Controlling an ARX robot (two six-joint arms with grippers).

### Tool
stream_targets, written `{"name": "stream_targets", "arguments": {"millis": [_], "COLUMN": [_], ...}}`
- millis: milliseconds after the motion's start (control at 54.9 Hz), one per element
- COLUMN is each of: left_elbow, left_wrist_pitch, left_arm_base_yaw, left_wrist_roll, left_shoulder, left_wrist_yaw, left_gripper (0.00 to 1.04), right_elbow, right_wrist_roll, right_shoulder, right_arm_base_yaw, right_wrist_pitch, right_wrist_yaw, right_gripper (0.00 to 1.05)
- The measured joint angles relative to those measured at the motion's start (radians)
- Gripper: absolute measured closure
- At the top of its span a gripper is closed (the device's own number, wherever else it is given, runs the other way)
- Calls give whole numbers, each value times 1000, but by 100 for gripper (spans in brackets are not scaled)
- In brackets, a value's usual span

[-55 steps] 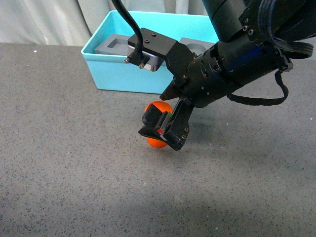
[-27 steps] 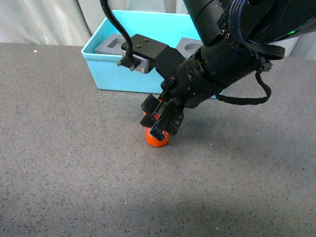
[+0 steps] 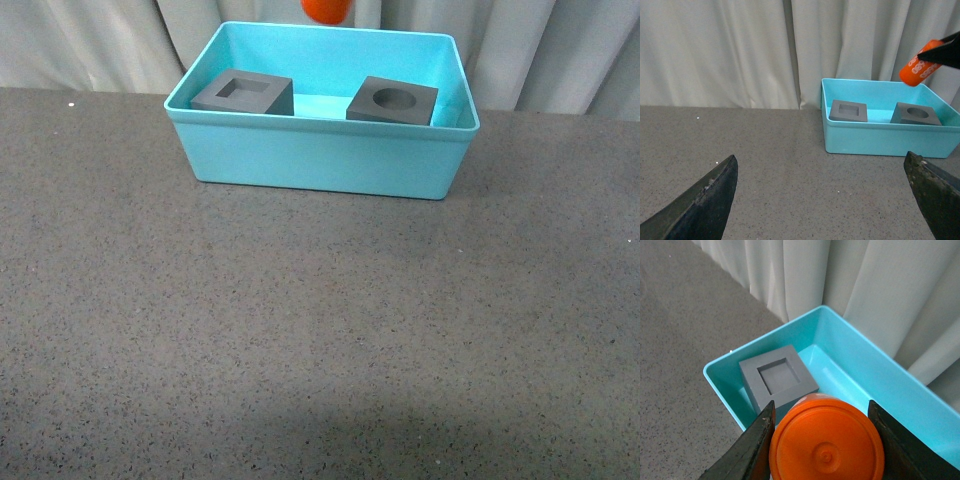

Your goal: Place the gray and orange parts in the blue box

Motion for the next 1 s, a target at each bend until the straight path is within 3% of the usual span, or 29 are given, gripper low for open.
{"name": "stream_targets", "arguments": {"millis": [164,492,1003], "left_elbow": [0,0,0], "left_wrist_pitch": [0,0,0], "left_arm_base_yaw": [0,0,0], "left_wrist_roll": [0,0,0], "left_shoulder": [0,0,0], "left_wrist_yaw": [0,0,0], "left_gripper": [7,7,7], "right_elbow": [208,499,675], "right_wrist_roll": [50,87,97], "right_shoulder": [232,420,550], "right_arm_base_yaw": [15,21,18], "right_wrist_pitch": [-119,-300,-509], "right_wrist_yaw": [44,68,69], "right_gripper": [59,59,59]}}
